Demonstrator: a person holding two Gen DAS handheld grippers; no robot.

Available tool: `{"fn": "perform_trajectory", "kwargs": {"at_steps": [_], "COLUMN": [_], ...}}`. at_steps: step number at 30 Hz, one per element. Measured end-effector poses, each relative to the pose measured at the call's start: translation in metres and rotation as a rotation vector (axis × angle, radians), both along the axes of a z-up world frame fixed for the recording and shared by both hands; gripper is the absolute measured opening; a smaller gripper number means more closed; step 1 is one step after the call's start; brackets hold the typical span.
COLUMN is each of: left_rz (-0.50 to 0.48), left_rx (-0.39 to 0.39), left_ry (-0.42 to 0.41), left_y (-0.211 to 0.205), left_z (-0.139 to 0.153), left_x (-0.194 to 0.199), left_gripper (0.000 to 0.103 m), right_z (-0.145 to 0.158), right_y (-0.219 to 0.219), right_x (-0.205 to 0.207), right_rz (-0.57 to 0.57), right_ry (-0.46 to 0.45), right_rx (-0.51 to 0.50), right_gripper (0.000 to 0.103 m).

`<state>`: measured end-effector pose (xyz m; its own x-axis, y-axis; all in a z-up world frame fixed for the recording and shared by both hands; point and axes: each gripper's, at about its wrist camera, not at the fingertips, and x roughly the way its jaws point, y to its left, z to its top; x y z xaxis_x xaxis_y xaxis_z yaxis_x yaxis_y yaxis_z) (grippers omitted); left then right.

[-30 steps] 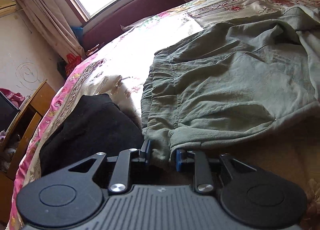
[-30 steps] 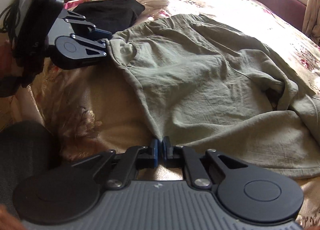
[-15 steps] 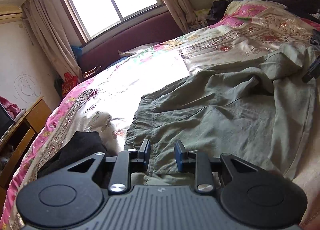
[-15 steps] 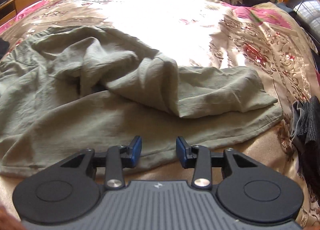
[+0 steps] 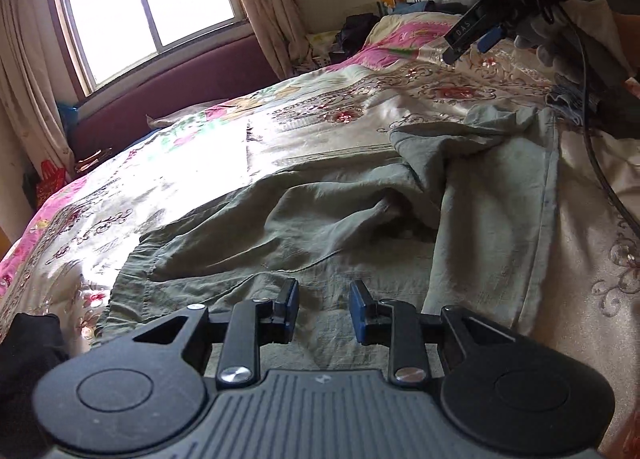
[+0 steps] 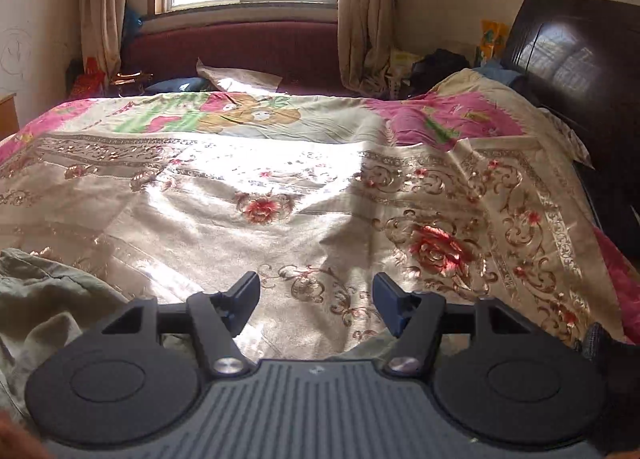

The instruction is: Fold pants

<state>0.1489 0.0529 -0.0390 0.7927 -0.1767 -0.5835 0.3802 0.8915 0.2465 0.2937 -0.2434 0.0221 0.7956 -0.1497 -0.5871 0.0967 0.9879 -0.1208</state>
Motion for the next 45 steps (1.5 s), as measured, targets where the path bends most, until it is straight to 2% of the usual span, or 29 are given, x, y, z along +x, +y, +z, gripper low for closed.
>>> {"fn": "perform_trajectory", "kwargs": {"at_steps": [2,6,8,10,15,16,18,20,22,26,28,31,35,38,40,42,44,45], "left_rz": [-0.008,-0.030,-0.047,-0.062,-0.101,-0.107,-0.117,-0.130,-0.142,-0.156,-0.172,-0.199,-0.241,-0.257,-0.263,-0.246,-0.224,-0.205], "left_rx": [0.010,-0.005,-0.002,0.009,0.026,0.030,0.039,0.047,0.054,0.033,0.018,0.001,0.003,0.030,0.051,0.075,0.092,0.104], "left_ry": [0.002,0.030,0.038,0.051,0.087,0.090,0.099,0.095,0.084,0.068,0.060,0.054,0.071,0.104,0.099,0.093,0.079,0.074], "left_y": [-0.003,-0.006,-0.010,-0.016,-0.032,-0.035,-0.040,-0.045,-0.049,-0.050,-0.051,-0.055,-0.061,-0.067,-0.067,-0.065,-0.055,-0.047], "left_z": [-0.005,-0.009,-0.010,-0.012,-0.020,-0.021,-0.024,-0.025,-0.023,-0.015,-0.010,-0.006,-0.013,-0.024,-0.026,-0.024,-0.019,-0.016], "left_x": [-0.004,-0.015,-0.019,-0.023,-0.030,-0.031,-0.033,-0.035,-0.036,-0.038,-0.041,-0.048,-0.059,-0.062,-0.065,-0.066,-0.068,-0.069], "left_gripper": [0.043,0.043,0.044,0.044,0.046,0.047,0.047,0.047,0.047,0.047,0.047,0.047,0.048,0.048,0.048,0.049,0.049,0.050], "right_z": [-0.019,-0.061,-0.076,-0.083,-0.086,-0.087,-0.086,-0.081,-0.066,-0.020,0.005,0.020,0.001,-0.032,-0.054,-0.064,-0.055,-0.050], "right_y": [-0.023,-0.078,-0.091,-0.095,-0.094,-0.095,-0.099,-0.108,-0.110,-0.110,-0.118,-0.133,-0.147,-0.165,-0.181,-0.181,-0.169,-0.163], "right_x": [-0.023,-0.063,-0.072,-0.072,-0.050,-0.046,-0.041,-0.042,-0.056,-0.100,-0.134,-0.184,-0.245,-0.278,-0.290,-0.291,-0.287,-0.287], "right_rz": [-0.081,-0.273,-0.319,-0.335,-0.343,-0.342,-0.351,-0.337,-0.319,-0.283,-0.299,-0.369,-0.486,-0.602,-0.677,-0.677,-0.641,-0.623], "right_ry": [0.062,0.178,0.205,0.179,0.130,0.120,0.126,0.122,0.088,0.009,-0.016,-0.002,0.094,0.170,0.214,0.237,0.224,0.214], "right_rx": [0.002,0.162,0.233,0.275,0.274,0.276,0.277,0.364,0.408,0.398,0.404,0.404,0.380,0.356,0.387,0.391,0.321,0.288], "right_gripper": [0.066,0.066,0.065,0.065,0.065,0.061,0.020,0.002,0.002,0.002,0.002,0.002,0.002,0.002,0.002,0.004,0.011,0.011]}}
